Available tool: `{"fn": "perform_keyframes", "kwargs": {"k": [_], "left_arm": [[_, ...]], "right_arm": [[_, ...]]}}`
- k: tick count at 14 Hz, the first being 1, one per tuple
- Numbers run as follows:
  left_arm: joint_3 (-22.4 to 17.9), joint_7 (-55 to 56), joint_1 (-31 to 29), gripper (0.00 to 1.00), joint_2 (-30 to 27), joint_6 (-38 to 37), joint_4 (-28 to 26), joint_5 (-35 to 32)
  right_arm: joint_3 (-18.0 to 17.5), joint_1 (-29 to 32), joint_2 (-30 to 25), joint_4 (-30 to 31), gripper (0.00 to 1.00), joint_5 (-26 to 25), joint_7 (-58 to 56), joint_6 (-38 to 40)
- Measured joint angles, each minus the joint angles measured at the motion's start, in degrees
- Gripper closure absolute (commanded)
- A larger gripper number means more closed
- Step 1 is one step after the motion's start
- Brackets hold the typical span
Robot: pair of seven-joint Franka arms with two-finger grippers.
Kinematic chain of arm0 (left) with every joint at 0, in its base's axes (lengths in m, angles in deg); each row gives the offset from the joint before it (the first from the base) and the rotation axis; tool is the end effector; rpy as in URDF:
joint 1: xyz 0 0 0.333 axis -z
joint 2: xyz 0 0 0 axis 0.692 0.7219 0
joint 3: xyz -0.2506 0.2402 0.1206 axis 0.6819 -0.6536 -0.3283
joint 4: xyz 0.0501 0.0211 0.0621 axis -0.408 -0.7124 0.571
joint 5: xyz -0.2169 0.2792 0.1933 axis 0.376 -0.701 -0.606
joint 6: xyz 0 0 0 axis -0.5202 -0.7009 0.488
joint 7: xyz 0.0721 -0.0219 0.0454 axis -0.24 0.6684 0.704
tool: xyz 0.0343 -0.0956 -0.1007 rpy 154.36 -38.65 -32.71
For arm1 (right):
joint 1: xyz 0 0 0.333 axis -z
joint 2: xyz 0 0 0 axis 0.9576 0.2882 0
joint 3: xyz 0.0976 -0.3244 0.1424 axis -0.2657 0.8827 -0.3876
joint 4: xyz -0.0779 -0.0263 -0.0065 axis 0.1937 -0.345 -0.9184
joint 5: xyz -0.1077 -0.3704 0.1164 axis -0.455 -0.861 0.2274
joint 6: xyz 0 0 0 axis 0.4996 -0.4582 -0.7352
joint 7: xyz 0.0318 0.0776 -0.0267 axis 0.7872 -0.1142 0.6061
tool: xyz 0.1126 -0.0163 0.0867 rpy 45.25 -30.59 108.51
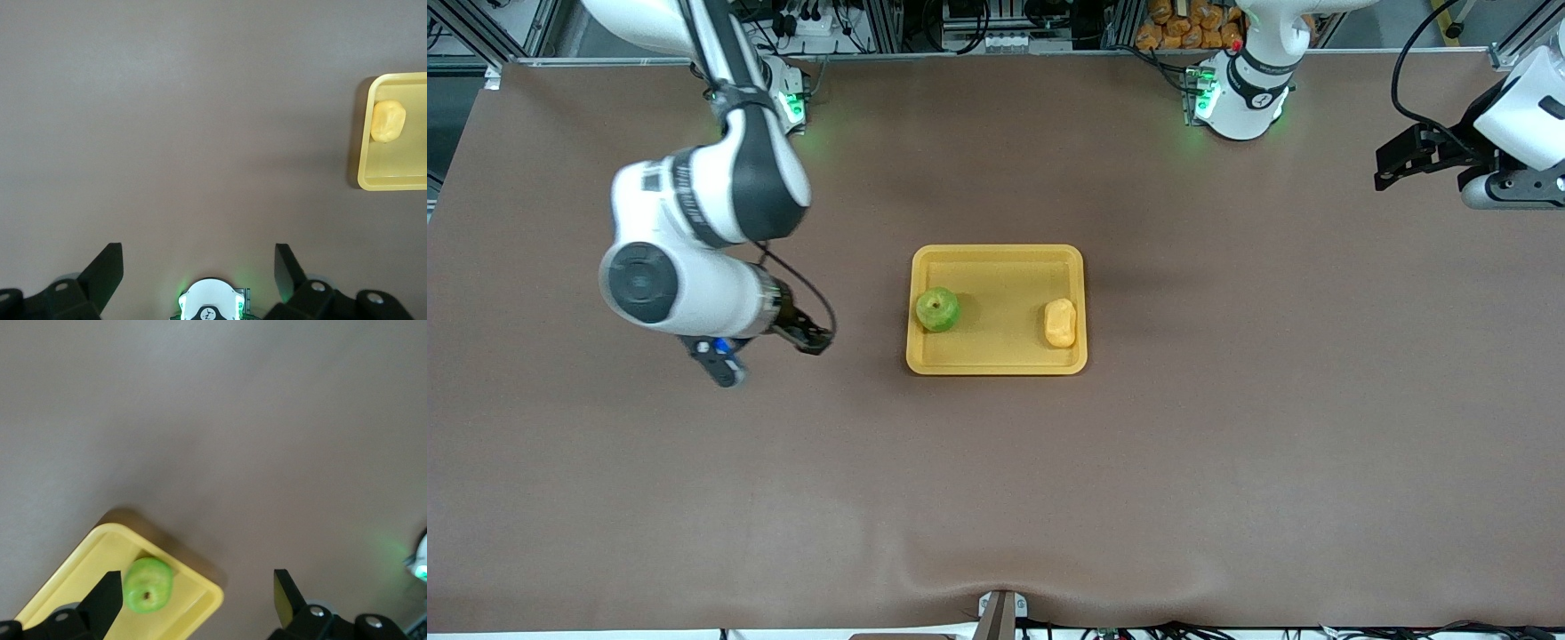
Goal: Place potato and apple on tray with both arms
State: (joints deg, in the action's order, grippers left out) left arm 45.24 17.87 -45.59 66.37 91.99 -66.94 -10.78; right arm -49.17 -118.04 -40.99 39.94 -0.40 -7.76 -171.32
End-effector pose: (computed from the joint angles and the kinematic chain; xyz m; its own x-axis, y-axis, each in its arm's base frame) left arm 0.5168 -0.0526 0.6630 0.9961 -0.0509 -0.0723 -0.0555 -0.9965 -0.0624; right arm 0.6294 0.2190 0.4502 0.6433 -0.7272 -0.2395 -0.7093 -0.6838 0.1710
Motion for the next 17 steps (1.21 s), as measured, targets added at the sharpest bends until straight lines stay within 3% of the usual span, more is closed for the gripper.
{"fn": "perform_keyframes", "kwargs": {"k": [4, 10, 14, 17], "left_arm": [[0.0, 0.0, 0.0, 0.00, 0.0, 0.0, -0.1, 0.0], [-0.1, 0.0, -0.1, 0.00, 0.0, 0.0, -0.2, 0.0], [-0.1, 0.0, -0.1, 0.00, 0.0, 0.0, -0.5, 0.0], [-0.1, 0.0, -0.4, 0.00, 0.0, 0.0, -0.5, 0.0]], "right_arm": [[5.1, 0.3, -2.2, -1.0, 0.00, 0.0, -5.6, 6.0], [12.1, 0.4, -4.0, -1.8, 0.00, 0.0, -17.8, 8.2], [12.3, 2.7, -4.1, -3.6, 0.00, 0.0, -22.3, 8.9], [9.7, 9.1, -4.2, -6.6, 0.00, 0.0, -31.7, 11.2]]}}
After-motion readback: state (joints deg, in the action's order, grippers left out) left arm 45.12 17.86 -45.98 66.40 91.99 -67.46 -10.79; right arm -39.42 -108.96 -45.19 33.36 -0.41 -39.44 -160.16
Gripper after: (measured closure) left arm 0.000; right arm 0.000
